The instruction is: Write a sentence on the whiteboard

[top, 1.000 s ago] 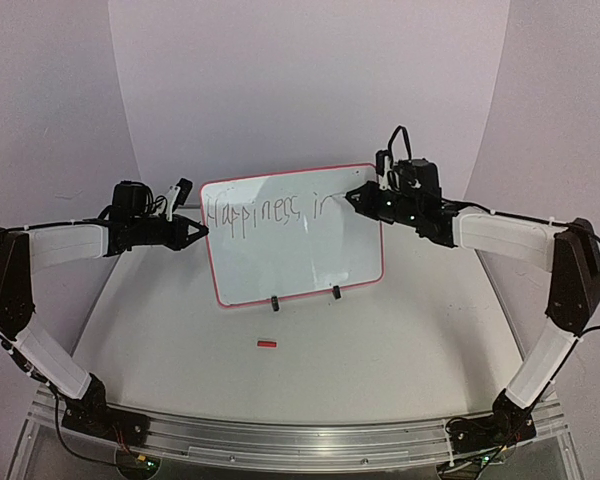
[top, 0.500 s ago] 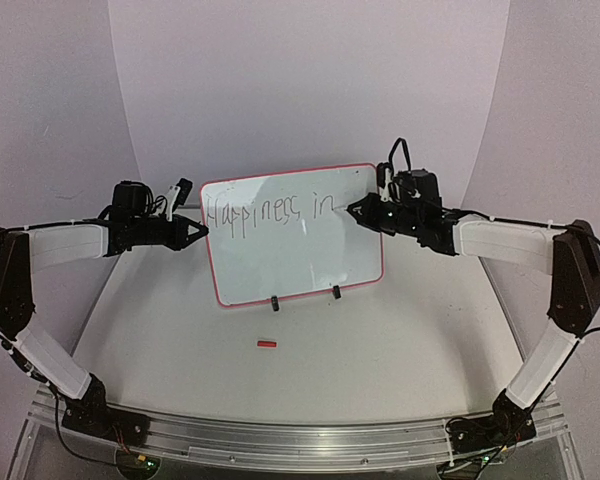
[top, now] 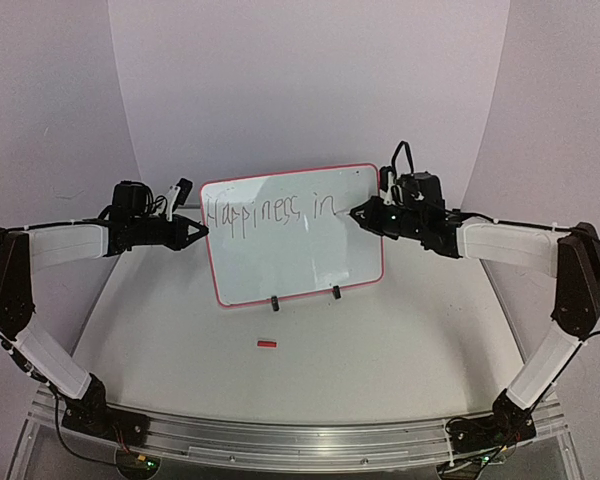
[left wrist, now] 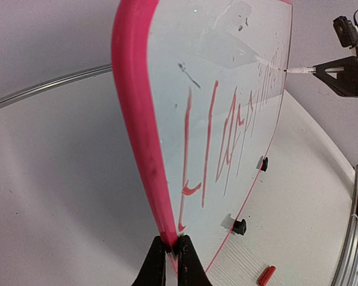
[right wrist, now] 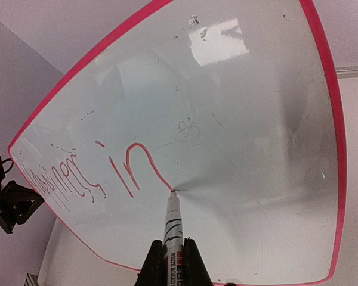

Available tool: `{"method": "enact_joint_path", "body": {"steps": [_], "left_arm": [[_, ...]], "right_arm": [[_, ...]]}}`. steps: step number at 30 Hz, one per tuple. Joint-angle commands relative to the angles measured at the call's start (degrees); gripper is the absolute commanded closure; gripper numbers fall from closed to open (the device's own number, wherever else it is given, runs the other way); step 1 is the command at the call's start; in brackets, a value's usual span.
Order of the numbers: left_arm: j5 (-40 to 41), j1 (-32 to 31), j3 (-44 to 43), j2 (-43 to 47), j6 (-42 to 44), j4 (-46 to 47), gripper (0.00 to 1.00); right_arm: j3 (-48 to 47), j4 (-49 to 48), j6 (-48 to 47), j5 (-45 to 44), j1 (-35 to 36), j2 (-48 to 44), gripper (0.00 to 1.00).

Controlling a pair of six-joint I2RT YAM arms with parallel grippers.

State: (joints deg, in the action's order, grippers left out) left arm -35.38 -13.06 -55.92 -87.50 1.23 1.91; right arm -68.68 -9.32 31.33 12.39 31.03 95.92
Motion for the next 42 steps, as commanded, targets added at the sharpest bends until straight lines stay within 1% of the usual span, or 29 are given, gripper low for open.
{"method": "enact_joint_path", "body": {"steps": [1, 5, 9, 12, 15, 18, 21, 28, 34, 42], "left_arm": [[2.5, -0.1, -1.1, 0.8, 2.9, -0.6, 1.0], [2.7, -0.1, -1.2, 0.9, 2.7, -0.8, 1.0], [2.8, -0.1, -1.2, 1.2, 2.6, -0.9, 1.0], [2.6, -0.1, -1.1, 1.5, 2.5, -0.9, 1.0], [2.5, -0.1, -1.0, 1.6, 2.5, -0.9, 1.0], [2.2, -0.1, -0.8, 1.5, 2.4, -0.8, 1.0], [2.0, -0.1, -0.8, 1.6, 2.4, -0.8, 1.0], [2.2, -0.1, -0.7, 2.2, 2.5, -0.9, 1.0], [2.1, -0.2, -0.7, 2.4, 2.4, -0.8, 1.0], [2.1, -0.2, -0.5, 2.3, 2.4, -0.6, 1.0]], "right_arm": [[-0.1, -0.5, -0.5, 3.2, -0.2, -3.7, 1.0], [0.6, 0.6, -1.0, 5.0, -0.2, -6.0, 1.0], [2.4, 1.2, -1.5, 4.8, 0.5, -9.3, 1.0], [3.8, 0.6, -3.4, 2.2, 3.2, -11.2, 1.0], [3.6, -0.5, -4.5, 0.1, 7.7, -10.7, 1.0], [2.5, -2.6, -4.3, -1.3, 11.6, -7.9, 1.0], [0.3, -5.3, -3.4, -0.9, 14.7, -2.8, 1.0], [-9.6, -8.6, -1.8, 2.8, 20.2, 11.1, 1.0], [-16.2, -8.8, -1.6, 3.8, 22.2, 19.2, 1.0], [-20.8, -8.3, -1.9, 0.3, 22.9, 24.4, 1.0]]}}
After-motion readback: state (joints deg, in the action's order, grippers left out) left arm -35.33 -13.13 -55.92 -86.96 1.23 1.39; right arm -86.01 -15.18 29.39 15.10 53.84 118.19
